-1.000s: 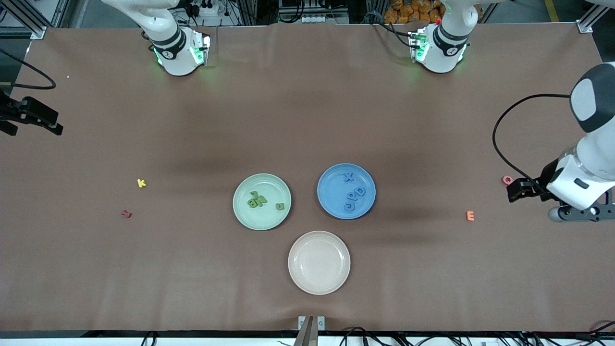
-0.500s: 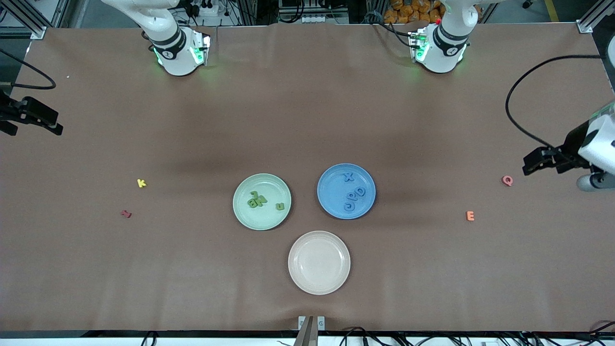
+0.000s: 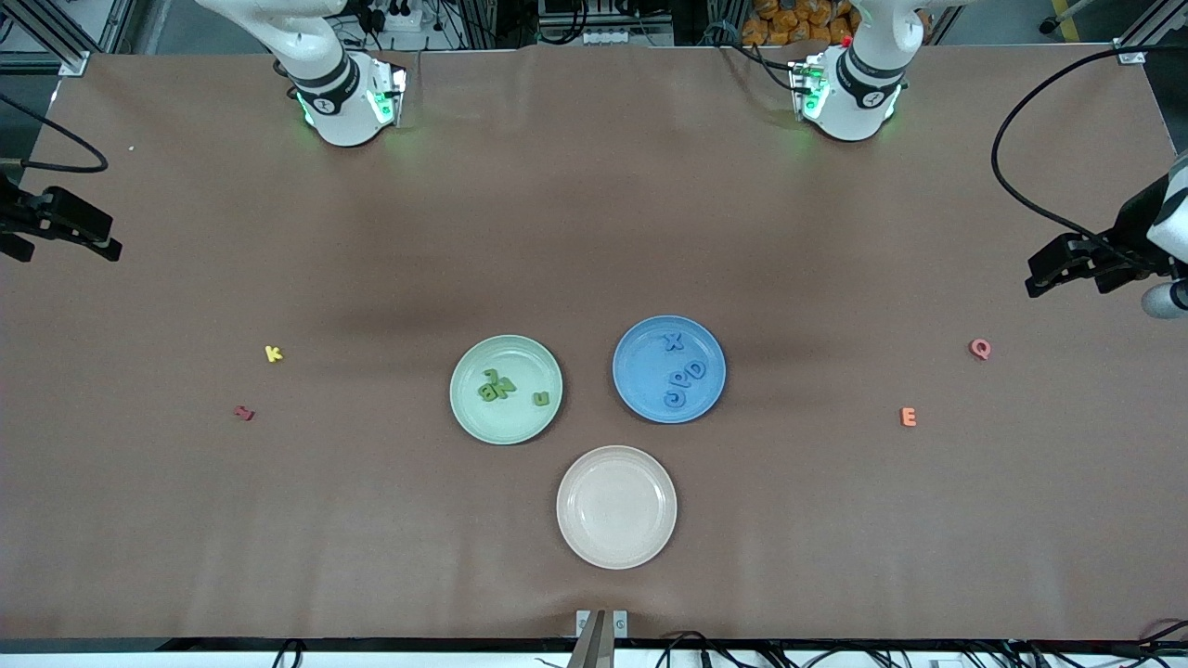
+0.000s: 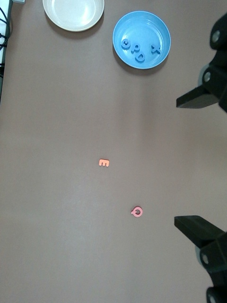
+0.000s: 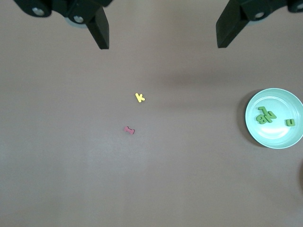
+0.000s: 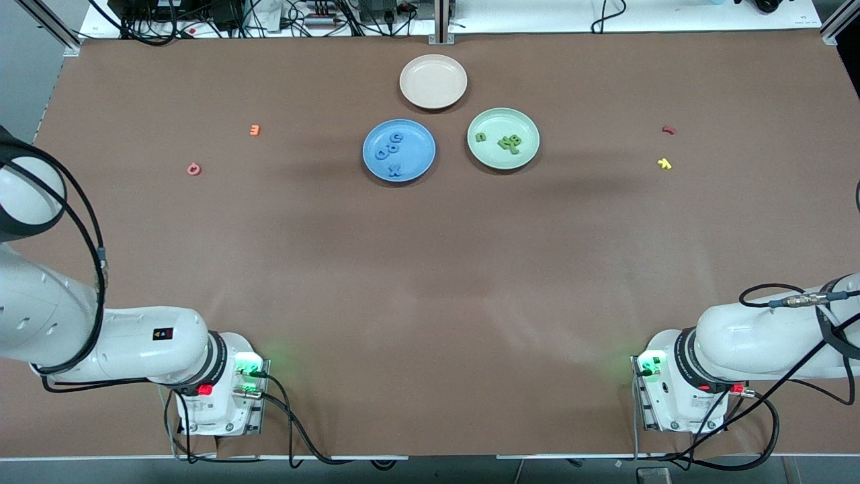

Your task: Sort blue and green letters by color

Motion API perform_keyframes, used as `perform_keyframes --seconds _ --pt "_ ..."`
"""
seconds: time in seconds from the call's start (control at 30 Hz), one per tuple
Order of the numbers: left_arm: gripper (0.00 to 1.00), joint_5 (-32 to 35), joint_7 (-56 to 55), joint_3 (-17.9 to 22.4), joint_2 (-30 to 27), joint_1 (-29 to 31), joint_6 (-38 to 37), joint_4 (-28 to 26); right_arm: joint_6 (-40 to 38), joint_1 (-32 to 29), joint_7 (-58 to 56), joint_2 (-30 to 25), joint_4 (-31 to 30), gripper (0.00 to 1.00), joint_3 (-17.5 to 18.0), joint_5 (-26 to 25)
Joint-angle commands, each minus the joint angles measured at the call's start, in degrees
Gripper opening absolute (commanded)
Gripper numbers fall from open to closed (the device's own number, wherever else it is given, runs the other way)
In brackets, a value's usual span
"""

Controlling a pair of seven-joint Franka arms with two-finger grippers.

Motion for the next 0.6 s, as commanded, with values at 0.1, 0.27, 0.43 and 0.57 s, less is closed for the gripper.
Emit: perform_keyframes --seconds 0.1,0.27,0.43,0.57 --pt "1.0 -1.26 0.94 0.19 -0.42 0.21 -0.3 0.43 -0.16 -0.5 0.45 -0.74 -0.29 1.0 0.52 -0.72" --pt "1.0 -1.08 1.47 0.36 -0.42 0.21 0.67 0.35 -0.33 -0.5 0.53 -0.82 -0.37 1.0 0.52 -0.72" --pt "1.0 -1.17 3.67 0.45 -0.42 0.38 0.85 0.35 -1.04 -0.68 0.27 -0.83 -0.38 1.0 0.52 -0.81" --pt "1.0 -1.17 3.93 0.45 -0.42 0.47 1.02 0.43 -1.04 -0.68 0.27 -0.82 -0.38 1.0 0.44 -0.9"
